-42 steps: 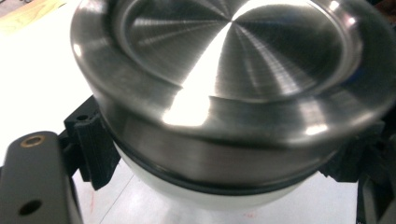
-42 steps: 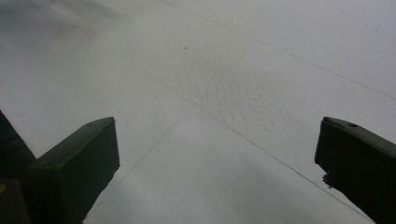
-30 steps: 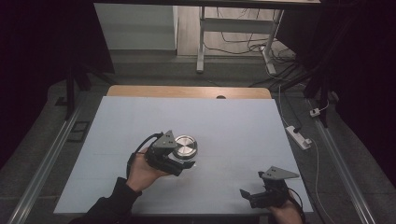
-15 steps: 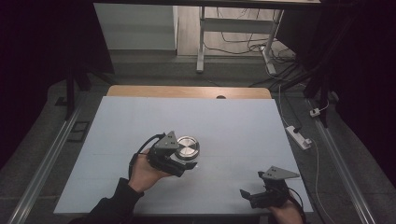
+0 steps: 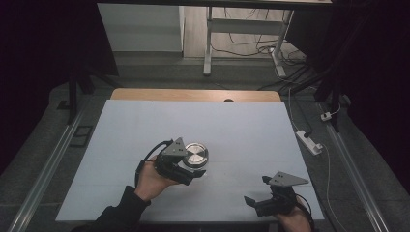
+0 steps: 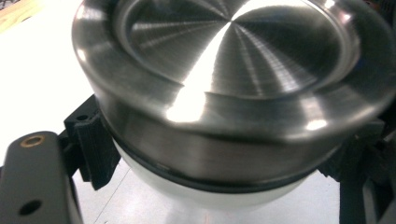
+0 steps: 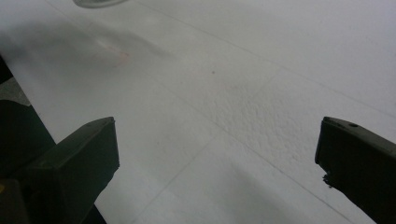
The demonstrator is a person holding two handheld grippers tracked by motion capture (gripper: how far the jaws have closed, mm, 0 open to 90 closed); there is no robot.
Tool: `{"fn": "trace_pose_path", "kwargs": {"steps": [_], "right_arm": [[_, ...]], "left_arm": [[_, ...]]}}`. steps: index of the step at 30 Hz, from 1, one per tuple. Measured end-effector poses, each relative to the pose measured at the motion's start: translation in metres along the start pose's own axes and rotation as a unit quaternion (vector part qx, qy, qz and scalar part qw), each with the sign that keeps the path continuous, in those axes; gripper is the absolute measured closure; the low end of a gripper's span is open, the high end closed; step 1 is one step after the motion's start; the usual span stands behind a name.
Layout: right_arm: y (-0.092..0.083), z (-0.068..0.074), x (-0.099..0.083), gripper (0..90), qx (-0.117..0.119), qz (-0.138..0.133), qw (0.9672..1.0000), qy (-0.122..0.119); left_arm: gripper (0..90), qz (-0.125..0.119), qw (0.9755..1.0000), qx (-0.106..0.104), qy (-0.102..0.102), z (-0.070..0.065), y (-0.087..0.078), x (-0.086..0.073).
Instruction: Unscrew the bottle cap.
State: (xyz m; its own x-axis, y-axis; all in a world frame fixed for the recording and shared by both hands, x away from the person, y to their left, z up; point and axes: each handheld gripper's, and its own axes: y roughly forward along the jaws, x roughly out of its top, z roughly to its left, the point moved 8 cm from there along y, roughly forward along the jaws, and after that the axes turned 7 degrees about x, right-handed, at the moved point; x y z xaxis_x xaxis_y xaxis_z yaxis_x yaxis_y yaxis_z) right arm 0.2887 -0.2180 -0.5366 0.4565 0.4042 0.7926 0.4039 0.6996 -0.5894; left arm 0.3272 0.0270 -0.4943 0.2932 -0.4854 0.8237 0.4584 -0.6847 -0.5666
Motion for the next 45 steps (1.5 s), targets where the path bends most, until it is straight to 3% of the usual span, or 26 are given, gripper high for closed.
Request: {"fn": "trace_pose_path", "kwargs": {"steps": [10, 24, 27, 32, 45], "right_arm": [[0.006, 0.012, 0.017, 0.0, 0.012, -0.016, 0.9992, -0.036], [0.022, 0.035, 0.049, 0.0, 0.07, -0.033, 0.9957, -0.05], [0.025, 0.038, 0.056, 0.0, 0.072, -0.035, 0.9952, -0.055], [0.028, 0.044, 0.071, 0.0, 0.089, -0.036, 0.9944, -0.046], [0.044, 0.05, 0.108, 0.0, 0.081, -0.03, 0.9945, -0.06]], "left_arm": [[15.9, 0.007, 1.0, 0.002, -0.004, 0.002, 0.003, -0.005], [16.0, 0.007, 1.0, 0.001, -0.004, 0.001, 0.002, -0.006], [16.0, 0.008, 1.0, 0.001, -0.002, 0.001, 0.002, -0.006], [16.0, 0.006, 1.0, 0.001, -0.003, 0.001, 0.002, -0.006], [16.0, 0.013, 0.9999, 0.005, 0.005, 0.002, 0.002, -0.008]]}}
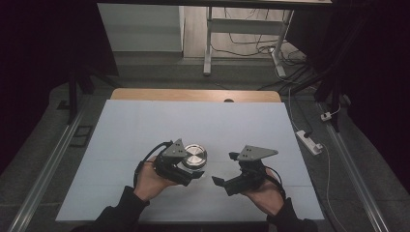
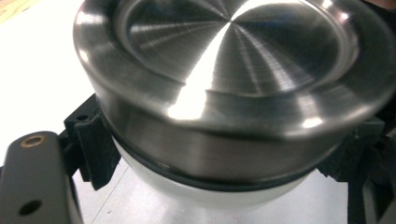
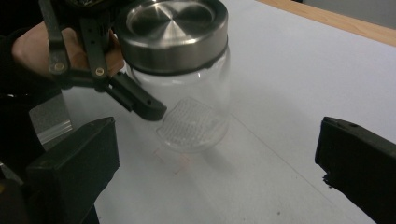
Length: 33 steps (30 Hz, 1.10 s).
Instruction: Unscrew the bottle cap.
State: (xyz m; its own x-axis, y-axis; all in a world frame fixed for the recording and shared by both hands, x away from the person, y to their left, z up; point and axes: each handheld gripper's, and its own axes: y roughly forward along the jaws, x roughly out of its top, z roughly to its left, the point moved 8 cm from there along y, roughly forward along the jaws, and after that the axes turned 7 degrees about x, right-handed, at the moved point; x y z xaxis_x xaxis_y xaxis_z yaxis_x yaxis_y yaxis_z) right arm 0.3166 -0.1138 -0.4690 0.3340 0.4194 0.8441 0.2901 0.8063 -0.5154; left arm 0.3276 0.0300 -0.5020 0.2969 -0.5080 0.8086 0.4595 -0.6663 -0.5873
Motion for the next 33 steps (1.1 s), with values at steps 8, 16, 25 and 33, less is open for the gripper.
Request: {"fn": "trace_pose_path", "kwargs": {"steps": [8, 16, 25, 33], "right_arm": [[0.012, 0.005, 0.022, 0.0, 0.002, 0.003, 1.0, -0.006], [0.029, 0.011, 0.039, 0.0, 0.008, 0.005, 0.9999, -0.005], [0.05, 0.018, 0.046, 8.7, 0.001, 0.025, 0.9996, -0.012], [0.053, 0.019, 0.048, 19.4, -0.011, 0.032, 0.9993, -0.02]], "left_arm": [[16.0, 0.006, 1.0, -0.001, 0.003, -0.002, 0.002, 0.0], [16.0, 0.012, 0.9999, -0.001, 0.009, -0.003, 0.003, -0.001], [16.0, 0.015, 0.9999, -0.003, 0.005, -0.007, 0.006, -0.002], [16.0, 0.01, 0.9999, -0.006, -0.001, -0.006, 0.005, -0.001]]}}
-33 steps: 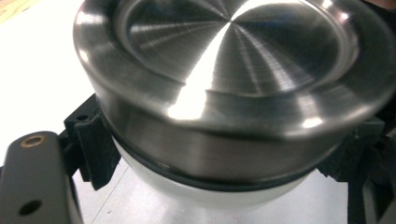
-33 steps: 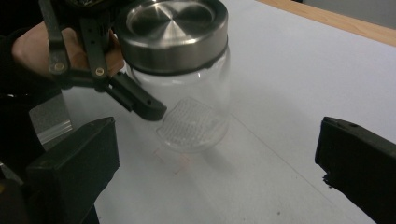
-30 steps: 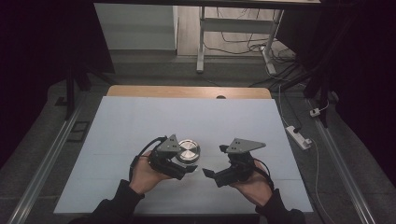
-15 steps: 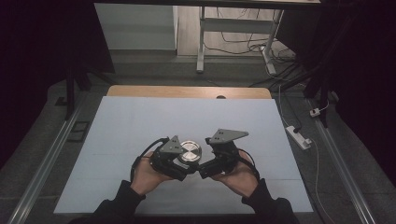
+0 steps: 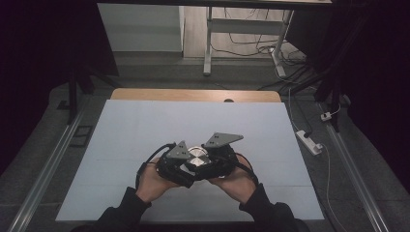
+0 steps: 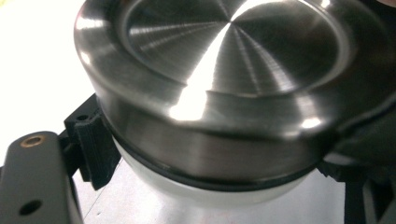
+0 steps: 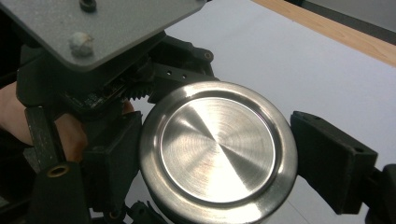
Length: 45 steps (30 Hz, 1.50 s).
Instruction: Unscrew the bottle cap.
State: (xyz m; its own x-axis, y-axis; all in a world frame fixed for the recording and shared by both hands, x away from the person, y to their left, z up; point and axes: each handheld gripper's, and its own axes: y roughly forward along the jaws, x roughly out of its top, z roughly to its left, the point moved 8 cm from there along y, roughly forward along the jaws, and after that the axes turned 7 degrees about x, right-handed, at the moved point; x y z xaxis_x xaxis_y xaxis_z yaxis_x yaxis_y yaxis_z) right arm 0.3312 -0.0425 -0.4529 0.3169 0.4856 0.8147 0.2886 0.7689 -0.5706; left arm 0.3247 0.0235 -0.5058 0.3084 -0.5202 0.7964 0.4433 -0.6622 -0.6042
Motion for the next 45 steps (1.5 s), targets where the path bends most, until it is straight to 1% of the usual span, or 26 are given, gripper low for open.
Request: {"fn": "trace_pose_path", "kwargs": {"steps": [2, 4, 7, 8, 9, 11, 12, 13, 14, 16, 19, 20, 21, 22, 24, 25, 26, 27, 28, 30, 33, 34, 36, 40, 43, 45], "right_arm": [[0.0, 0.0, 0.001, 19.5, 0.002, 0.0, 1.0, -0.001], [-0.002, 0.0, 0.002, 19.6, 0.018, 0.001, 0.9998, -0.007], [-0.004, 0.0, 0.003, 19.7, 0.052, 0.001, 0.9981, -0.031], [-0.005, 0.0, 0.003, 19.7, 0.067, -0.001, 0.997, -0.039], [-0.006, 0.0, 0.003, 19.7, 0.084, -0.003, 0.9954, -0.046], [-0.008, 0.0, 0.001, 19.7, 0.115, -0.003, 0.9913, -0.063], [-0.009, 0.0, 0.0, 19.7, 0.137, -0.002, 0.9878, -0.074], [-0.01, 0.0, -0.002, 19.7, 0.15, -0.001, 0.9855, -0.079], [-0.011, 0.0, -0.004, 19.7, 0.168, -0.001, 0.9818, -0.088], [-0.012, -0.001, -0.006, 19.4, 0.188, 0.001, 0.9774, -0.095], [-0.012, -0.002, -0.007, 14.9, 0.181, -0.002, 0.9794, -0.089], [-0.012, -0.002, -0.003, 7.2, 0.157, -0.008, 0.984, -0.083], [-0.013, -0.002, -0.002, 5.7, 0.15, -0.01, 0.9855, -0.077], [-0.013, -0.002, 0.001, 4.4, 0.133, -0.012, 0.9887, -0.067], [-0.013, -0.001, 0.003, 4.0, 0.107, -0.012, 0.9927, -0.054], [-0.013, -0.001, 0.003, 4.0, 0.107, -0.012, 0.9927, -0.054], [-0.01, 0.0, 0.003, 4.1, 0.071, -0.008, 0.9964, -0.046], [-0.008, 0.0, 0.002, 4.5, 0.059, -0.005, 0.9971, -0.048], [-0.006, 0.001, 0.002, 5.9, 0.041, -0.004, 0.9981, -0.046], [-0.003, 0.001, 0.001, 7.9, 0.025, -0.006, 0.9991, -0.035], [0.003, 0.001, 0.0, 13.4, 0.015, -0.008, 0.9998, -0.01], [0.004, 0.0, -0.001, 16.9, 0.013, -0.007, 0.9999, -0.008], [0.004, 0.001, -0.001, 17.5, 0.02, -0.007, 0.9997, -0.008], [0.0, 0.002, -0.002, 17.7, 0.051, 0.001, 0.9984, -0.024], [-0.004, 0.005, -0.003, 17.7, 0.092, 0.002, 0.9945, -0.05], [-0.009, 0.006, -0.004, 17.7, 0.129, 0.001, 0.9894, -0.066]], "left_arm": [[16.0, 0.0, 1.0, -0.001, 0.001, 0.0, -0.001, 0.0], [16.1, -0.001, 0.9999, -0.007, 0.008, -0.001, -0.003, 0.001], [16.0, -0.003, 0.9998, -0.014, 0.016, -0.001, -0.005, 0.002], [16.0, -0.007, 0.9993, -0.027, 0.026, -0.002, -0.006, 0.002], [16.0, -0.007, 0.9993, -0.027, 0.026, -0.002, -0.006, 0.002], [16.0, -0.009, 0.9986, -0.041, 0.034, -0.004, -0.007, 0.001], [16.0, -0.005, 0.9974, -0.055, 0.045, -0.008, -0.007, 0.001], [16.0, -0.005, 0.9974, -0.055, 0.045, -0.008, -0.007, 0.001], [16.0, -0.002, 0.9964, -0.066, 0.054, -0.011, -0.006, 0.0], [16.0, 0.0, 0.9961, -0.07, 0.054, -0.013, -0.005, 0.0], [16.0, -0.002, 0.9964, -0.067, 0.051, -0.012, -0.004, 0.0], [16.0, 0.0, 0.9973, -0.057, 0.046, -0.01, -0.005, 0.0], [16.0, 0.0, 0.9973, -0.057, 0.046, -0.01, -0.005, 0.0], [16.0, 0.001, 0.9986, -0.038, 0.037, -0.006, -0.005, 0.0], [16.0, 0.003, 0.9995, -0.02, 0.025, -0.001, -0.005, -0.001], [16.0, 0.003, 0.9995, -0.02, 0.025, -0.001, -0.005, -0.001], [16.0, 0.004, 0.9999, -0.006, 0.015, 0.001, -0.004, -0.001], [16.0, 0.004, 0.9999, -0.006, 0.015, 0.001, -0.004, -0.001], [16.0, 0.008, 0.9998, 0.006, 0.015, 0.003, -0.004, -0.001], [16.0, 0.009, 0.9998, 0.01, 0.012, 0.003, -0.004, -0.001], [16.0, 0.01, 0.9998, 0.009, 0.014, 0.002, -0.004, -0.001], [16.0, 0.01, 0.9998, 0.009, 0.016, 0.001, -0.004, 0.0], [16.0, 0.009, 0.9998, 0.005, 0.018, 0.001, -0.004, 0.0], [16.0, 0.004, 0.9992, -0.027, 0.03, -0.003, -0.007, 0.0], [16.0, -0.004, 0.9974, -0.058, 0.042, -0.008, -0.009, 0.001], [16.0, -0.005, 0.9961, -0.071, 0.052, -0.012, -0.01, 0.002]]}}
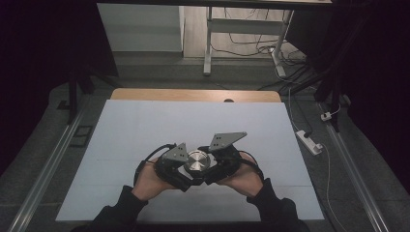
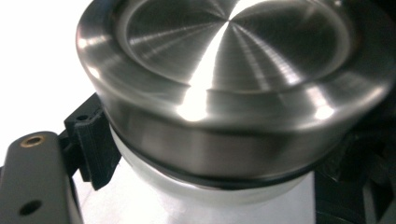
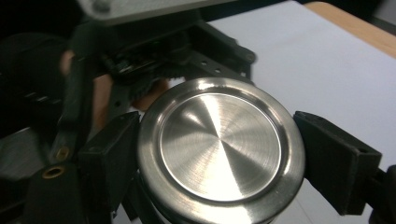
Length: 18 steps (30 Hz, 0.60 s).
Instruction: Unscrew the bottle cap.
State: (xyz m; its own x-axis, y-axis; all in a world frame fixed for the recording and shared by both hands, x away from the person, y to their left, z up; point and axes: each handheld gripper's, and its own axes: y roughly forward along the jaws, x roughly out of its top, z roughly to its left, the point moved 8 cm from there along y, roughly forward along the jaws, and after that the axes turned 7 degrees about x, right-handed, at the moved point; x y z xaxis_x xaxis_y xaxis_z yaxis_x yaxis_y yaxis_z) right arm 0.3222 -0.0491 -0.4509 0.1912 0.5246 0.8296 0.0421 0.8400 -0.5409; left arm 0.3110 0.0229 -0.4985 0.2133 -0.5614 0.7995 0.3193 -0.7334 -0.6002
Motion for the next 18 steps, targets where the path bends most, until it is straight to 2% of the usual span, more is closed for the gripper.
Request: {"fn": "trace_pose_path", "kwargs": {"steps": [2, 3, 5, 6, 7, 9, 11, 13, 14, 15, 16, 18], "right_arm": [[-0.003, 0.001, -0.002, 17.6, 0.027, -0.001, 0.9996, -0.008], [-0.004, 0.001, -0.003, 17.4, 0.041, -0.004, 0.9991, -0.006], [-0.005, 0.001, -0.004, 16.1, 0.047, -0.006, 0.9989, 0.0], [-0.005, 0.0, -0.004, 11.8, 0.045, -0.014, 0.9988, 0.009], [-0.006, -0.003, -0.003, 6.8, 0.025, -0.012, 0.9994, 0.023], [-0.007, -0.005, -0.002, 6.5, -0.002, -0.009, 0.9996, 0.028], [-0.007, -0.007, 0.0, 6.5, -0.043, -0.006, 0.9985, 0.033], [-0.005, -0.006, 0.002, 7.5, -0.07, -0.009, 0.9968, 0.038], [-0.004, -0.006, 0.003, 8.5, -0.084, -0.011, 0.9956, 0.041], [-0.004, -0.006, 0.003, 8.5, -0.084, -0.011, 0.9956, 0.041], [-0.001, -0.006, 0.004, 11.5, -0.106, -0.013, 0.9931, 0.048], [0.002, -0.007, 0.003, 13.8, -0.113, -0.013, 0.9922, 0.052]], "left_arm": [[16.0, 0.0, 0.9999, -0.006, 0.01, -0.004, 0.0, 0.002], [16.0, -0.001, 1.0, -0.006, 0.008, -0.004, 0.001, 0.002], [16.0, -0.002, 1.0, -0.005, 0.007, -0.004, 0.001, 0.003], [16.0, -0.001, 1.0, 0.0, 0.004, -0.003, 0.001, 0.002], [16.0, 0.001, 0.9999, 0.014, -0.006, 0.001, 0.0, 0.002], [16.0, 0.005, 0.9992, 0.036, -0.019, 0.006, 0.0, 0.0], [16.0, 0.009, 0.9979, 0.056, -0.031, 0.01, 0.0, -0.001], [16.0, 0.014, 0.9967, 0.071, -0.037, 0.012, 0.0, -0.001], [16.0, 0.014, 0.9967, 0.071, -0.037, 0.012, 0.0, -0.001], [16.0, 0.015, 0.996, 0.078, -0.041, 0.012, 0.001, -0.001], [16.0, 0.016, 0.9958, 0.08, -0.04, 0.011, 0.002, 0.0], [16.0, 0.014, 0.9957, 0.081, -0.043, 0.01, 0.002, 0.001]]}}
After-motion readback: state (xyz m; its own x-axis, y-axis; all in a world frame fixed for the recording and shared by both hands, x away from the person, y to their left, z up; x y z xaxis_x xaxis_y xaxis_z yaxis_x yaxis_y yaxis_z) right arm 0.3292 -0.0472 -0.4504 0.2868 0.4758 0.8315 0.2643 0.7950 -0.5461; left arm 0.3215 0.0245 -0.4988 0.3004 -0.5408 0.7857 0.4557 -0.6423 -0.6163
